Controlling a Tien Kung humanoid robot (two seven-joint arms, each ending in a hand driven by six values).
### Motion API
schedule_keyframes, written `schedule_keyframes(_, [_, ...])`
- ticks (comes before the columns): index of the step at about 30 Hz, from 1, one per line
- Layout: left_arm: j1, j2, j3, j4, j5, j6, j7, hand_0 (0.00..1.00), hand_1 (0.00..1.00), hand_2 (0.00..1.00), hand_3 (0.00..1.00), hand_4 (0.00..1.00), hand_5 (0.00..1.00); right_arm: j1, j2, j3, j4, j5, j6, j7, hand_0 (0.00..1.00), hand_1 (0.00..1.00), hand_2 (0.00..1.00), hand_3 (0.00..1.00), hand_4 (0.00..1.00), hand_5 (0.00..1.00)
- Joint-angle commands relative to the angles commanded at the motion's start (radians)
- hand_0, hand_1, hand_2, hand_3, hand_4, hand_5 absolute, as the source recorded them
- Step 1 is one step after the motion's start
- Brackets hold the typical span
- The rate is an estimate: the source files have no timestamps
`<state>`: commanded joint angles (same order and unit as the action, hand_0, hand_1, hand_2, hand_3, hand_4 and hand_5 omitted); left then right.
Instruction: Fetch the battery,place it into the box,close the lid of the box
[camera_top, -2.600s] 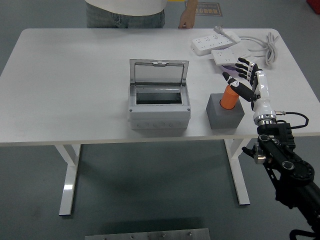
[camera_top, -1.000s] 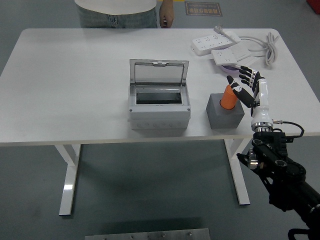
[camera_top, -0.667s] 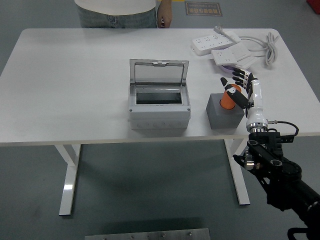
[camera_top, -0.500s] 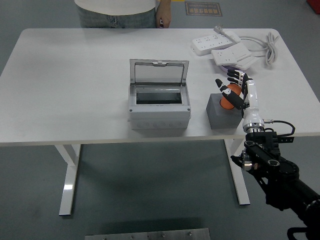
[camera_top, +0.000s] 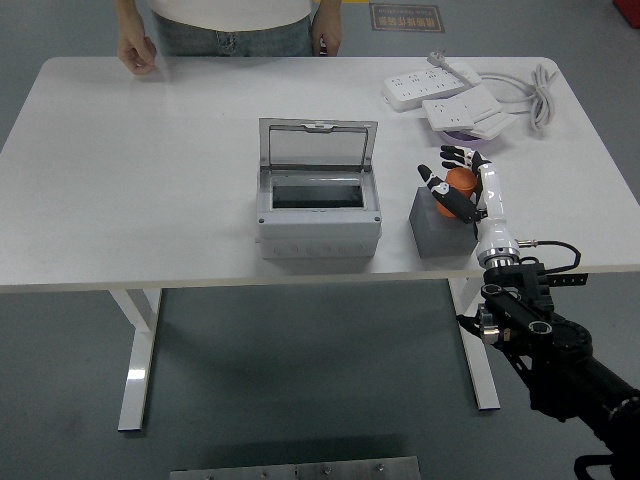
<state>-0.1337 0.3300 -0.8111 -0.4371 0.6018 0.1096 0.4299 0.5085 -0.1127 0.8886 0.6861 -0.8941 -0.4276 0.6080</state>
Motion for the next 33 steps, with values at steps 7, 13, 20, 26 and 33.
schedule_keyframes(7, [0.001,0.001,0.001,0.000,-0.001,0.002,-0.002,0.652,0.688,0.533,0.537,0.408,0.002,-0.003,-0.004,-0.007,-0.002,-0.007,-0.005,-0.017,0.703,0.695,0.693,0.687,0.823,0.151])
schedule_keyframes(13, [0.001,0.001,0.004,0.000,-0.004,0.002,-0.005,0.652,0.688,0.534,0.538,0.409,0.002,-0.004,-0.006,-0.007,-0.008,-0.005,-0.005,-0.023,0.677,0.691,0.685,0.683,0.726,0.033])
schedule_keyframes(20, [0.001,0.001,0.004,0.000,-0.005,0.001,-0.007,0.652,0.688,0.534,0.538,0.409,0.002,-0.005,-0.005,-0.005,-0.010,-0.009,0.000,-0.028,0.677,0.692,0.685,0.678,0.681,0.009])
schedule_keyframes(26, [0.002,0.000,0.004,0.000,-0.005,0.002,-0.009,0.652,0.687,0.534,0.537,0.409,0.002,-0.005,-0.004,-0.008,-0.012,-0.005,-0.001,-0.028,0.680,0.693,0.684,0.676,0.651,0.002])
schedule_keyframes(33, [0.003,0.000,0.000,0.000,-0.001,0.002,-0.006,0.652,0.686,0.533,0.536,0.409,0.002,-0.004,-0.004,-0.012,-0.005,-0.012,-0.008,-0.027,0.664,0.689,0.672,0.682,0.662,0.002])
